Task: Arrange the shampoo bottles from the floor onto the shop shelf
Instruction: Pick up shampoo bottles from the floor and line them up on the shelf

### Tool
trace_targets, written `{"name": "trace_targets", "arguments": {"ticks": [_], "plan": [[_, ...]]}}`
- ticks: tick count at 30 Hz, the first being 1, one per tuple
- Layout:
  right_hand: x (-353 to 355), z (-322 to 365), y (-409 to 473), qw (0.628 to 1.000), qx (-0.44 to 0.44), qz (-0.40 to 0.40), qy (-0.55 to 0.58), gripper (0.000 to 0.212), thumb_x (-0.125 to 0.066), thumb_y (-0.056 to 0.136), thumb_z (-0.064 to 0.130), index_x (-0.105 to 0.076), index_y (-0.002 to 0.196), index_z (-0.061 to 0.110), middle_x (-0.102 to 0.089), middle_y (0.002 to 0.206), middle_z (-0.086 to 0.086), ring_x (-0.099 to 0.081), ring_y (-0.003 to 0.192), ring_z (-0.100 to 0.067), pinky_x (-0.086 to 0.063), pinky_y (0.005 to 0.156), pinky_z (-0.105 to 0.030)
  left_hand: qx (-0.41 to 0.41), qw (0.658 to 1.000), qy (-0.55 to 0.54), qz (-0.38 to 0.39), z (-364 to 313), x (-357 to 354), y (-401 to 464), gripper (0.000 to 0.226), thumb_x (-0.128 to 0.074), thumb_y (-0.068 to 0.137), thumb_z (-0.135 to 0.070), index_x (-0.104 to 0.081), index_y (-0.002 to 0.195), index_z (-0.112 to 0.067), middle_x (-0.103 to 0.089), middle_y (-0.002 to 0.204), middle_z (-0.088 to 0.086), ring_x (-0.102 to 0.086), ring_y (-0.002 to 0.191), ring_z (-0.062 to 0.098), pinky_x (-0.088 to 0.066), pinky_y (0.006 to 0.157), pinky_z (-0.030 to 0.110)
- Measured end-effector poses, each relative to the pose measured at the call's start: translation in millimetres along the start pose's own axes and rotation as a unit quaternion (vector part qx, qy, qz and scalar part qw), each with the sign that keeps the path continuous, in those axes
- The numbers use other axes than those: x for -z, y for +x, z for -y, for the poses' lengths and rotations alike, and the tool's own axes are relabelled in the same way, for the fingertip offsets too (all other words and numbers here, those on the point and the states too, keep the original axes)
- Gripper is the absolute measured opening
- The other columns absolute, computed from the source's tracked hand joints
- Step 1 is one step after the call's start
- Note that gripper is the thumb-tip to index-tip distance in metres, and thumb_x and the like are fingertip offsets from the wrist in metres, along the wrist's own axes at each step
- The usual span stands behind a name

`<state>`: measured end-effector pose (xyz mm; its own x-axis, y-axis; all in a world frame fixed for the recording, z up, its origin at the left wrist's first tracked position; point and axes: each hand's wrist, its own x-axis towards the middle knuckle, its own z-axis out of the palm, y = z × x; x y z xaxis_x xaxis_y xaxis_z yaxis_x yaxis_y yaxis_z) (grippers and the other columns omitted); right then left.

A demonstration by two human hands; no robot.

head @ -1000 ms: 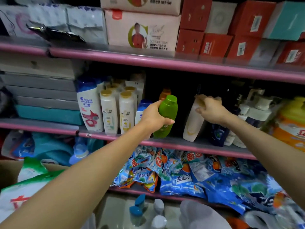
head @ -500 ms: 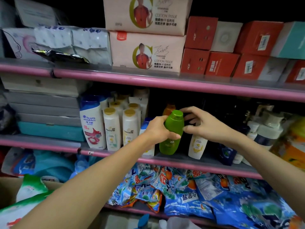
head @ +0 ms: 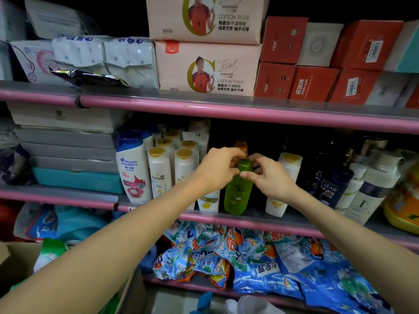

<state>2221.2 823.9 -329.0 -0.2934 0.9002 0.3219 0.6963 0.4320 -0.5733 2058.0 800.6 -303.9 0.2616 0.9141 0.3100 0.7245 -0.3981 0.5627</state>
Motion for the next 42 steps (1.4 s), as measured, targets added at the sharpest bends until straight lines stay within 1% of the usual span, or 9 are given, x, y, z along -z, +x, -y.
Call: {"name": "trace_targets", "arguments": {"ticks": [3, 16, 19, 22, 25, 27, 31, 37, 42], "plan": [[-10.2, -4.1, 0.3, 1.0, -0.003, 0.018, -0.006, 0.037, -0.066, 0.087, 0.029, -0.056, 0.121, 0.018, -0.061, 0.099, 0.002, -0.06, 0.091, -0.017, -0.048, 0.08, -0.03, -0.011, 0.996, 0.082, 0.038, 3.1, -0.4, -2.1, 0.042, -0.051, 0.091, -0.002, -0.057, 0.13, -0.017, -0.063, 0.125, 0.009, -0.06, 0.111, 0.024, -0.05, 0.095, 0.038], [-9.3, -4.8, 8.6, 0.998, -0.016, 0.063, 0.003, 0.042, -0.066, 0.088, 0.03, -0.056, 0.126, 0.017, -0.058, 0.103, 0.005, -0.055, 0.098, -0.011, -0.04, 0.083, -0.023, 0.023, 0.997, 0.054, 0.054, 3.4, 8.3, -4.4, 0.049, -0.041, 0.085, 0.005, -0.06, 0.127, -0.012, -0.064, 0.122, 0.01, -0.061, 0.111, 0.022, -0.049, 0.096, 0.037], [-4.8, -3.1, 8.2, 0.997, -0.025, 0.07, -0.003, 0.045, -0.067, 0.087, 0.031, -0.054, 0.127, 0.014, -0.06, 0.108, 0.0, -0.057, 0.101, -0.014, -0.045, 0.085, -0.025, 0.0, 0.998, 0.054, 0.026, -0.4, 14.1, -7.0, 0.043, -0.042, 0.089, 0.003, -0.062, 0.124, -0.013, -0.065, 0.123, 0.006, -0.06, 0.113, 0.017, -0.046, 0.097, 0.024], [6.2, 0.3, 5.5, 0.996, -0.041, 0.081, 0.003, 0.05, -0.068, 0.086, 0.031, -0.051, 0.13, 0.013, -0.059, 0.112, -0.003, -0.061, 0.101, -0.018, -0.051, 0.091, -0.033, -0.019, 0.999, 0.049, -0.003, 0.2, 32.2, -7.6, 0.038, -0.047, 0.091, -0.003, -0.064, 0.121, -0.018, -0.066, 0.12, 0.001, -0.061, 0.109, 0.009, -0.037, 0.085, 0.006], [21.9, 4.4, 0.0, 0.999, -0.038, 0.033, 0.006, 0.042, -0.066, 0.088, 0.029, -0.053, 0.125, 0.015, -0.062, 0.107, -0.001, -0.062, 0.095, -0.016, -0.051, 0.085, -0.031, -0.02, 0.998, 0.06, -0.032, 12.3, 64.0, -7.8, 0.033, -0.052, 0.091, -0.006, -0.066, 0.119, -0.018, -0.069, 0.114, 0.0, -0.06, 0.096, 0.002, -0.033, 0.081, 0.002], [33.2, 6.3, -3.5, 0.999, -0.036, -0.014, -0.015, 0.038, -0.065, 0.088, 0.027, -0.056, 0.123, 0.017, -0.064, 0.106, -0.001, -0.063, 0.094, -0.017, -0.05, 0.085, -0.03, -0.011, 0.995, 0.092, -0.048, 25.9, 81.2, -8.8, 0.031, -0.056, 0.09, -0.009, -0.065, 0.119, -0.016, -0.069, 0.113, 0.001, -0.06, 0.097, 0.004, -0.038, 0.085, 0.006], [44.1, 12.6, -4.4, 0.996, -0.038, -0.061, -0.052, 0.038, -0.063, 0.089, 0.028, -0.056, 0.124, 0.018, -0.065, 0.112, -0.003, -0.061, 0.104, -0.019, -0.048, 0.092, -0.034, 0.03, 0.985, 0.169, -0.024, 54.9, 89.9, -12.6, 0.045, -0.068, 0.084, -0.02, -0.057, 0.128, -0.017, -0.064, 0.122, 0.004, -0.061, 0.11, 0.018, -0.049, 0.097, 0.034], [48.4, 8.8, -8.9, 0.956, -0.067, -0.061, -0.281, 0.056, -0.063, 0.084, 0.041, -0.047, 0.135, 0.022, -0.053, 0.128, -0.017, -0.045, 0.119, -0.04, -0.04, 0.095, -0.044, 0.0, 0.933, 0.358, 0.017, 74.2, 67.6, -14.4, 0.07, -0.075, 0.076, -0.034, -0.042, 0.137, -0.024, -0.05, 0.132, 0.004, -0.049, 0.12, 0.026, -0.045, 0.093, 0.04], [51.1, -8.4, -17.4, 0.956, -0.115, -0.059, -0.265, 0.055, -0.064, 0.084, 0.037, -0.049, 0.134, 0.02, -0.051, 0.129, -0.017, -0.042, 0.121, -0.041, -0.039, 0.097, -0.046, 0.001, 0.909, 0.416, 0.026, 73.4, 54.8, -10.7, 0.078, -0.077, 0.074, -0.026, -0.032, 0.137, -0.015, -0.041, 0.137, 0.01, -0.05, 0.119, 0.032, -0.049, 0.083, 0.043]]}}
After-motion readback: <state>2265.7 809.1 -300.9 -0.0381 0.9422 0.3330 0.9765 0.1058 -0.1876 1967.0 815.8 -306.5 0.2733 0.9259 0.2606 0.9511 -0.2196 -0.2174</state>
